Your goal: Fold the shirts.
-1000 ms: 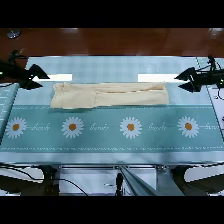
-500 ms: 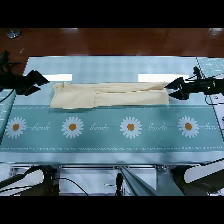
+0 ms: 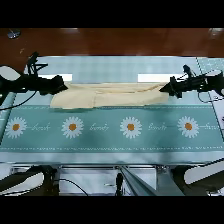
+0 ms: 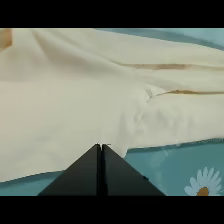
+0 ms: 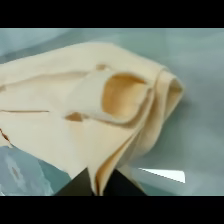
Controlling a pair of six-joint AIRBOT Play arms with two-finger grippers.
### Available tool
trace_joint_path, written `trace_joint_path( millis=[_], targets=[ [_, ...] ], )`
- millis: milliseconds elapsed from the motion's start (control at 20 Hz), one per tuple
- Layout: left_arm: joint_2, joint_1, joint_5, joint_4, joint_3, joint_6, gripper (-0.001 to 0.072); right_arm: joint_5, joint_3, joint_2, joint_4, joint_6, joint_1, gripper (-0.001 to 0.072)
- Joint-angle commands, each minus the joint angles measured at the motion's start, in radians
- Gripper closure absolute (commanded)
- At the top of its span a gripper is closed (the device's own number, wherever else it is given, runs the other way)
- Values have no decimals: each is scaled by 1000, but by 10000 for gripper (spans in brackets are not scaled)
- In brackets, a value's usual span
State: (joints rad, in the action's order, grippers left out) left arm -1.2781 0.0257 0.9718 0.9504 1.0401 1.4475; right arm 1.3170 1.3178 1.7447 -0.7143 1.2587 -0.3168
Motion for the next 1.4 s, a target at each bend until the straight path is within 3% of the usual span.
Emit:
trace_joint_path(
  millis=[0,250,550,900,1000,1100,1250,1350],
  targets=[
    [-4,-66,-4,-55,-1,-58,685,78,-18,-169,-164,-7,-11,690],
    [-90,-279,-31,-72,53,-85,685,45,-297,-639,-207,-16,-11,690],
    [-369,-578,-26,-72,360,-1,685,73,-515,-1077,-208,131,-11,690],
    [-605,-841,35,-108,552,69,685,89,-519,-1144,-177,154,-11,690],
    [-633,-895,43,-225,552,66,685,80,-519,-1144,-143,152,-11,690],
    [-645,-932,42,-367,552,-3,684,49,-519,-1144,-99,148,-11,690],
    [-643,-917,71,-398,574,-33,685,43,-519,-1144,-102,148,-11,689],
    [-637,-826,119,-397,602,-33,686,62,-519,-1144,-103,148,-11,690]
  ],
)
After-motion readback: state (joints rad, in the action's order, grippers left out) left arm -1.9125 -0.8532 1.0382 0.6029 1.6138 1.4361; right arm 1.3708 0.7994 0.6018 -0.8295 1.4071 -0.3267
